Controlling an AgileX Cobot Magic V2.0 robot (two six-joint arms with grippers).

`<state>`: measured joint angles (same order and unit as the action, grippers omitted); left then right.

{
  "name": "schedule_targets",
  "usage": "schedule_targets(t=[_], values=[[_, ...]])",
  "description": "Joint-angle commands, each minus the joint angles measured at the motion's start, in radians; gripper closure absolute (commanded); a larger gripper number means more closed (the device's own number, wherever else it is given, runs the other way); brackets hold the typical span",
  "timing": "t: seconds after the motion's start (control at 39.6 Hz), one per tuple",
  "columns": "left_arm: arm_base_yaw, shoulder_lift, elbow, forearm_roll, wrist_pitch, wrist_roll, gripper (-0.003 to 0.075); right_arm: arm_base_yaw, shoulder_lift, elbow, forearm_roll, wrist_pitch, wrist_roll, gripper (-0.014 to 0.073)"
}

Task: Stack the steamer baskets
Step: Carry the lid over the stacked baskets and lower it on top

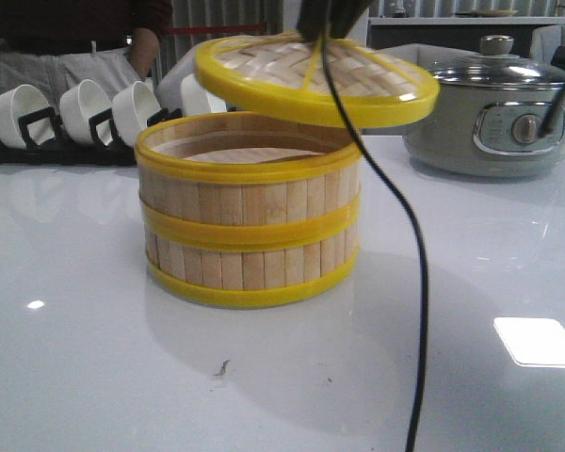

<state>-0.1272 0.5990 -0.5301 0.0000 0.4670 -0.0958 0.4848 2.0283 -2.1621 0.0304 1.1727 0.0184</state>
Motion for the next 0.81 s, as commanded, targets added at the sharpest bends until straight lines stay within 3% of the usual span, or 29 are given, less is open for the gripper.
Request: schedule_targets(t=[0.0, 0.23, 0.78], values=[[0.001, 0.000, -0.030, 0.000, -0.079, -0.009, 0.0635, 0.035, -0.011, -0.097, -0.007, -0.030, 0.000, 0.0558], [0.001, 0.000, -0.030, 0.000, -0.079, -0.009, 0.0635, 0.066, 0.077, -0.198, -0.007, -0.015, 0.000, 0.0558], [0.001, 0.000, -0.030, 0.000, -0.079, -0.009, 0.0635, 0.072, 0.124, -0.203, -0.007, -0.024, 0.001, 0.0558]])
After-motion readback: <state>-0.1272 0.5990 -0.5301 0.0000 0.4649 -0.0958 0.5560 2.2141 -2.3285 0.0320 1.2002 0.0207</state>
